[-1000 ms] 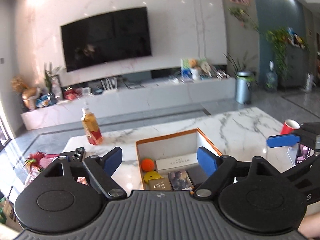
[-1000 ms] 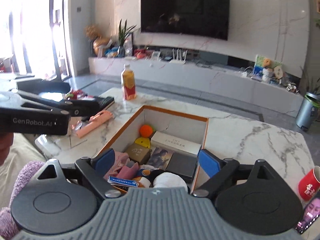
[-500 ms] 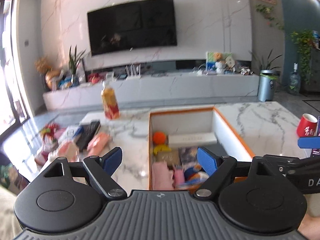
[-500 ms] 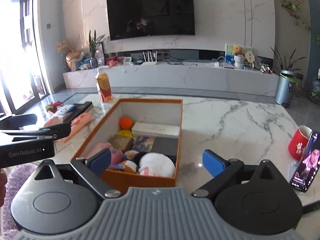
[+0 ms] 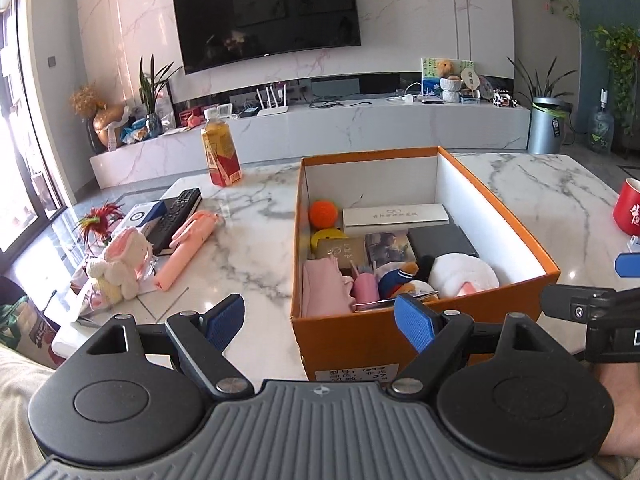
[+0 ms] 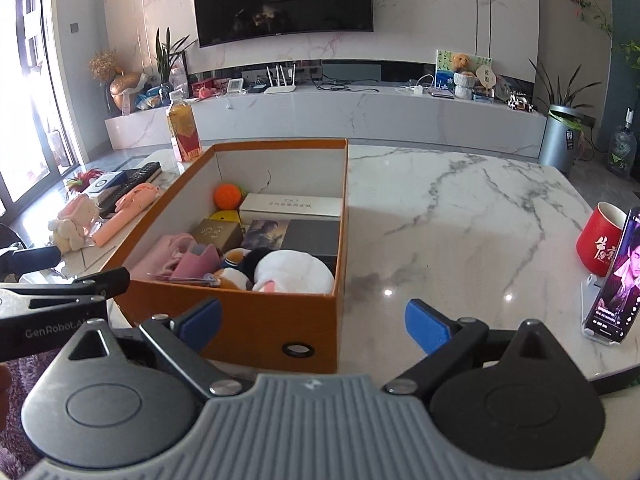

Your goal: Organize objects

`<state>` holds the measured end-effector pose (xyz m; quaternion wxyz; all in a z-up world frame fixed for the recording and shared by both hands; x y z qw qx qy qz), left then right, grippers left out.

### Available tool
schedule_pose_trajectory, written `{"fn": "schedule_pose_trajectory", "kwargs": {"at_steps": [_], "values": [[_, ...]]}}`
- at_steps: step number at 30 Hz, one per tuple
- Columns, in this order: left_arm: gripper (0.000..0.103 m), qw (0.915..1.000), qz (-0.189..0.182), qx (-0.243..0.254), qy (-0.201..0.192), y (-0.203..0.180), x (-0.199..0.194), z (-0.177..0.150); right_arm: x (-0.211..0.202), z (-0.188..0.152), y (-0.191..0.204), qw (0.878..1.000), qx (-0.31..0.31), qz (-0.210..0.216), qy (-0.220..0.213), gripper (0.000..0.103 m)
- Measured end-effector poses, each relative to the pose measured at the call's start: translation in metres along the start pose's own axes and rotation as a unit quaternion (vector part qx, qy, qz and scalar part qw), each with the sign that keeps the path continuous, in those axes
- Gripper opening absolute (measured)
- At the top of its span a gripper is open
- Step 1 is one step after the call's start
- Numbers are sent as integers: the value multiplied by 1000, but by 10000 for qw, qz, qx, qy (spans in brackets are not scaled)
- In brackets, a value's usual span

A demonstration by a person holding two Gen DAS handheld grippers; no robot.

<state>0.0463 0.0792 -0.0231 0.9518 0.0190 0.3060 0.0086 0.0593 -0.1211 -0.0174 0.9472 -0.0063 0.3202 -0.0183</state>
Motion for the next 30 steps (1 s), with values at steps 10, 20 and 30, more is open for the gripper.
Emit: {"fn": "schedule_pose_trajectory", "kwargs": {"at_steps": [10,20,30], "values": [[97,9999,51,-80,65,5,0,0,2,-1,2,10000,12,-16,-22,98],[97,9998,94,-105,148,8,1,0,1,-3,4,10000,-6,40,-30,99],[97,9996,84,-156,228,8,2,-2,1,-6,5,10000,1,54,1,99]]}}
Point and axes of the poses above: each gripper's, at about its wrist camera, not at the fingertips, and x roughly the way its jaws point, y to its left, z to its top, the point moved 6 cm from there along x, roughly the way its jaws point, and after that the axes turned 8 degrees about -z, right-handed, at the moved point
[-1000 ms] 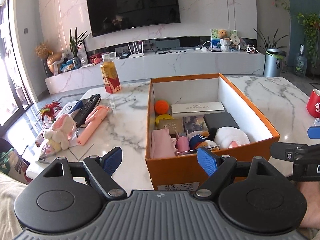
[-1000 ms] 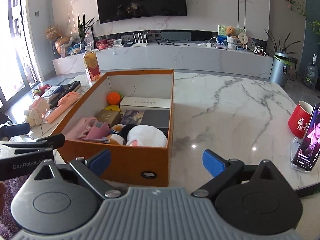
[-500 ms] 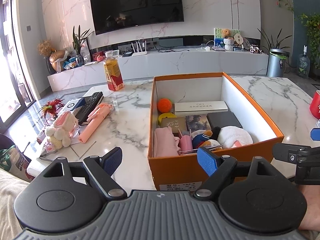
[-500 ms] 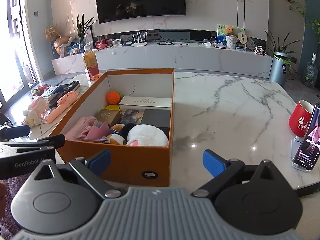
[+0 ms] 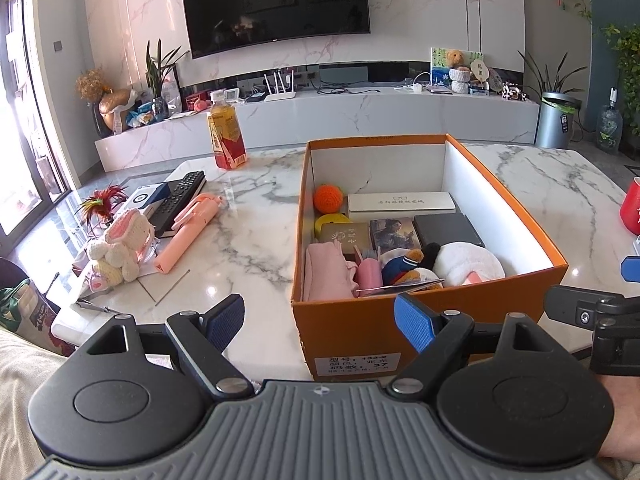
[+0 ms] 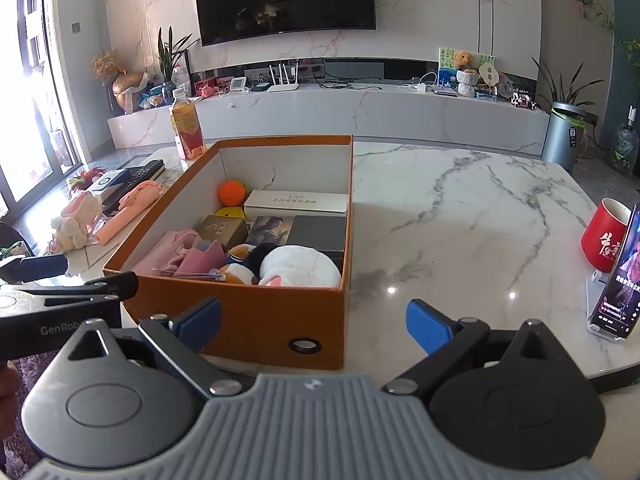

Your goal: Organize objects

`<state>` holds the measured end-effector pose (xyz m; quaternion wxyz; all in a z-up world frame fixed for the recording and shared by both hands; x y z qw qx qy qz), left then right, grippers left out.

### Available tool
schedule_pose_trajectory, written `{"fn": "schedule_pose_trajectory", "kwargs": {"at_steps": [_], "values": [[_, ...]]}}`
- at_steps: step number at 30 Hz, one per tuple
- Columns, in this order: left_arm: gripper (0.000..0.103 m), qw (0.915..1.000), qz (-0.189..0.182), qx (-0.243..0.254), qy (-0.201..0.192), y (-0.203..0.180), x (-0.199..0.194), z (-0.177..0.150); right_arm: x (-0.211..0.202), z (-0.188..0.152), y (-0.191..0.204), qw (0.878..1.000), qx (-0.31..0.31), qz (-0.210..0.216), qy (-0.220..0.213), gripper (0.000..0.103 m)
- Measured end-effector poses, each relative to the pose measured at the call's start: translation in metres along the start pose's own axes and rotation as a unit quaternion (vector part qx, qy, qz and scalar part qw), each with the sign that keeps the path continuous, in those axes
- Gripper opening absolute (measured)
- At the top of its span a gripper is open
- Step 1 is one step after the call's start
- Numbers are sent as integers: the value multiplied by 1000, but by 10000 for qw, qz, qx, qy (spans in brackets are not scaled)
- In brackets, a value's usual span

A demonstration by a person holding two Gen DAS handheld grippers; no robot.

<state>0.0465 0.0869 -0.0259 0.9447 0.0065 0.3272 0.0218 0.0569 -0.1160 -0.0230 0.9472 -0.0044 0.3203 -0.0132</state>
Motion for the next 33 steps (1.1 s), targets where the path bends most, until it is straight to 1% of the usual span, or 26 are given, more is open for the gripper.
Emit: {"fn": "schedule_pose_trajectory", "kwargs": {"at_steps": [33], "values": [[97,10000,18,-45,-9,0,-2,-2,-3,-3,7,9999,-127,95,15,99]]}}
Point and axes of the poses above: each gripper's, at about its wrist camera, not at the fingertips, and x roughly the way its jaws point, y to its left, z to its top, the point moved 6 cm from there along x, roughly the way its jaws point, and after that the axes turned 8 degrees about -z, right-handed, at the moved point
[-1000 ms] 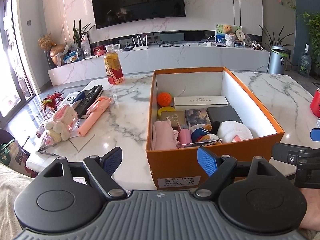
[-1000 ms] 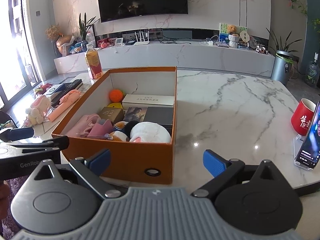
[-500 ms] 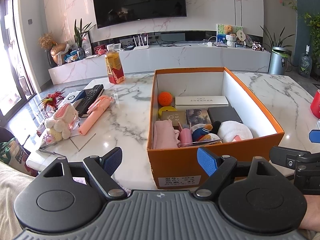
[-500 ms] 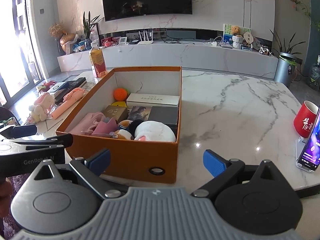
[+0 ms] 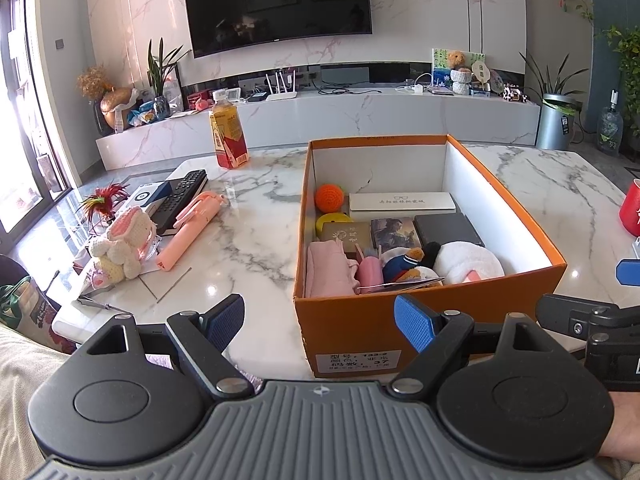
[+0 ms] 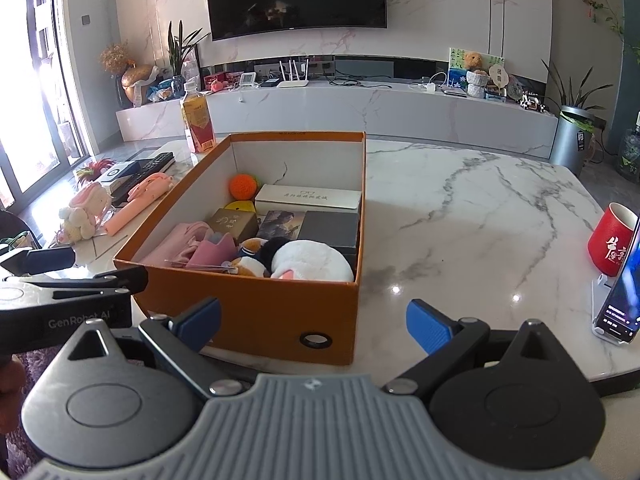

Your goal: Organize objects

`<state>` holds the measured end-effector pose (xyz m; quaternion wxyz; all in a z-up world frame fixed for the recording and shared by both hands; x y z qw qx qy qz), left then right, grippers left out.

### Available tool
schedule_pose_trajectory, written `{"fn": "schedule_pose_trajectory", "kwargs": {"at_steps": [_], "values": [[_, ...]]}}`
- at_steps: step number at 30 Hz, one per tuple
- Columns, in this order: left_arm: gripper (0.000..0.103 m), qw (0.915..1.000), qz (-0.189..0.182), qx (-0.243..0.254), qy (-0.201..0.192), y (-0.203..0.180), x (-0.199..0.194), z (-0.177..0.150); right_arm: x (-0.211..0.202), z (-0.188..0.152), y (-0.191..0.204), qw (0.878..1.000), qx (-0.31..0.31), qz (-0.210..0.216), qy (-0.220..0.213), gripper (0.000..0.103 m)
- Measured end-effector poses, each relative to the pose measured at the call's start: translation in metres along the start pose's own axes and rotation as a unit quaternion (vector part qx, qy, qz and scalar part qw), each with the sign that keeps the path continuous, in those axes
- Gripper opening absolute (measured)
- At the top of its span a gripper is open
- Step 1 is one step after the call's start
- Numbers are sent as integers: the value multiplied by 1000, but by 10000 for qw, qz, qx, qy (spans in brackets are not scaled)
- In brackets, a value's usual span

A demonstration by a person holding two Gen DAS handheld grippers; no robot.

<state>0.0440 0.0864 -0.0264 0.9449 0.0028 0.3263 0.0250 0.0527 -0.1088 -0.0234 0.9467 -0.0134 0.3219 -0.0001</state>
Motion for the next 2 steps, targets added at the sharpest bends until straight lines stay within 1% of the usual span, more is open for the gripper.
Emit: {"fn": "schedule_pose_trajectory", "kwargs": {"at_steps": [2], "values": [[97,10000,5,-13,2,0,0,0,0,0,0,10000,-2,2,1,99]]}}
Point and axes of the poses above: each gripper's, at about its wrist camera, not at the fingertips, and x roughly the way its jaws point, y to its left, z to its top, the point moved 6 cm from there along x, roughly the way its jaws point, and after that the axes turned 8 degrees about -z, right-handed, at the moved point
